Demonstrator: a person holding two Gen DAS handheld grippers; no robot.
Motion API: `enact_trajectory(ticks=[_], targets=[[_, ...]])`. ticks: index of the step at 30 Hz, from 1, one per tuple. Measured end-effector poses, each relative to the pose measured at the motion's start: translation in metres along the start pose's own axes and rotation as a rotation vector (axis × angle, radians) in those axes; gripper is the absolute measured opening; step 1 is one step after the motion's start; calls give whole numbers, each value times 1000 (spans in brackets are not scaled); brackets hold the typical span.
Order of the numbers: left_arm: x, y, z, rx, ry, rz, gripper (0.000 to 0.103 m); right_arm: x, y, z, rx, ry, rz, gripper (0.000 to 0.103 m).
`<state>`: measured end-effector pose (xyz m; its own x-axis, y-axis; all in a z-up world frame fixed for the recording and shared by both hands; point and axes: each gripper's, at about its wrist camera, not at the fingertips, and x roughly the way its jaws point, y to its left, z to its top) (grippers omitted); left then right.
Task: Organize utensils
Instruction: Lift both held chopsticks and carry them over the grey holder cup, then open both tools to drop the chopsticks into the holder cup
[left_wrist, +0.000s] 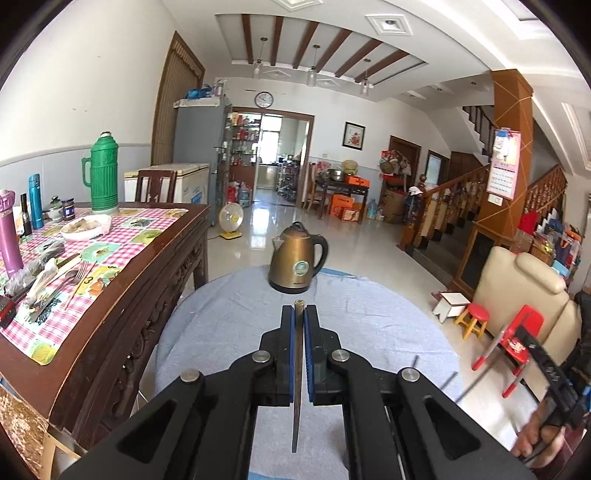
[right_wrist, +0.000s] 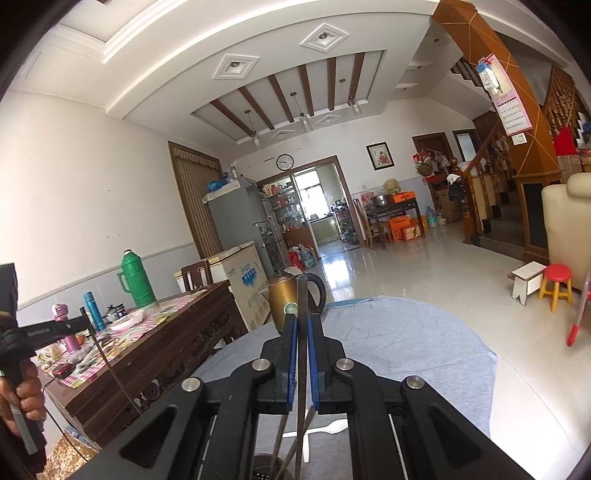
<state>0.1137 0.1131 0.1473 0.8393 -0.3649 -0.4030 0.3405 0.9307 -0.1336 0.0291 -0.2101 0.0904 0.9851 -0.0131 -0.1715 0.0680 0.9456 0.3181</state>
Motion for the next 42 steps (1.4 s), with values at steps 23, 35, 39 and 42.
enact_trajectory(ticks=[23, 35, 39, 42], targets=[[2, -88, -3, 28, 1, -190, 5, 25, 43, -34, -78, 39, 38, 7], [52, -110, -35, 26, 42, -100, 5, 28, 28, -58, -39, 88, 39, 7], [65, -110, -42, 11, 73, -88, 5, 32, 25, -60, -23, 98, 43, 7], [69, -113, -45, 13, 77, -76, 5, 34, 24, -63, -14, 110, 47, 7]])
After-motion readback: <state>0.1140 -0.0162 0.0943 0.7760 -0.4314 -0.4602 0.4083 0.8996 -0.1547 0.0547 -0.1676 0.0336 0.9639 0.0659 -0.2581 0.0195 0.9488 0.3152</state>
